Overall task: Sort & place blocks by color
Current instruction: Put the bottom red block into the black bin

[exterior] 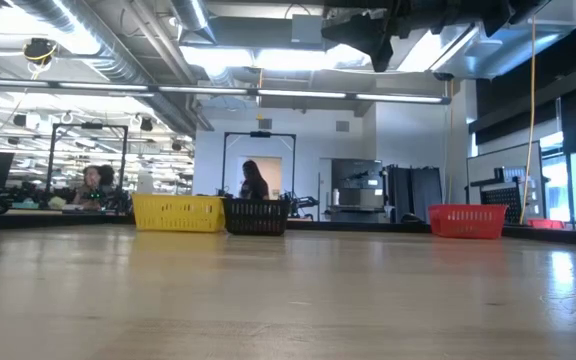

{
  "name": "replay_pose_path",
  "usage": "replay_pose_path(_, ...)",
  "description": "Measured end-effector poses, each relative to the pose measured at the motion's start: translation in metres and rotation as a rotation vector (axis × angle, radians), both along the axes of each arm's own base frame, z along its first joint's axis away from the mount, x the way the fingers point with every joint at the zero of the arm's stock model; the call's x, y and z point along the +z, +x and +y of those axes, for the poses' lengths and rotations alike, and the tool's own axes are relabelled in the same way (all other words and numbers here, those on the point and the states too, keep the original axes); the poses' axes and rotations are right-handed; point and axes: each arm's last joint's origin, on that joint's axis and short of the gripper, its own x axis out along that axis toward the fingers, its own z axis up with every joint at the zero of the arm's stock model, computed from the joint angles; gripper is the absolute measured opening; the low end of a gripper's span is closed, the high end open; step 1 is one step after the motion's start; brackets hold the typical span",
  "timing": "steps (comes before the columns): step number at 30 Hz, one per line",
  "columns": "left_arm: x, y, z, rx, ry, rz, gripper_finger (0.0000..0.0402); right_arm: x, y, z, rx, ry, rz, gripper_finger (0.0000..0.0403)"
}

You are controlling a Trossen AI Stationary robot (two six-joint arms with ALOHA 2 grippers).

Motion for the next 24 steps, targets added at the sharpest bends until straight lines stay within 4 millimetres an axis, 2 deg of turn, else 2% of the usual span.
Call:
replay_pose_path(3, 0.000, -0.001, 0.000, -0.137, 0.018, -0.072, 0.0199, -0.001, 0.000, 0.000, -0.003, 0.018, 0.010, 0.0236)
replay_pose_path(5, 0.000, -0.004, -0.002, -0.167, 0.040, -0.116, 0.0199, -0.001, 0.000, 0.000, -0.003, 0.018, 0.013, 0.0236)
replay_pose_path(11, -0.001, -0.012, -0.007, -0.184, 0.044, -0.143, 0.0200, -0.004, -0.001, 0.000, -0.003, 0.022, 0.039, 0.0236)
replay_pose_path(15, -0.001, -0.014, -0.009, -0.168, 0.014, -0.090, 0.0205, -0.004, -0.001, 0.000, -0.003, 0.022, 0.042, 0.0236)
replay_pose_path(24, 0.000, -0.005, -0.004, -0.117, -0.014, -0.040, 0.0222, -0.004, -0.001, 0.000, -0.003, 0.022, 0.043, 0.0236)
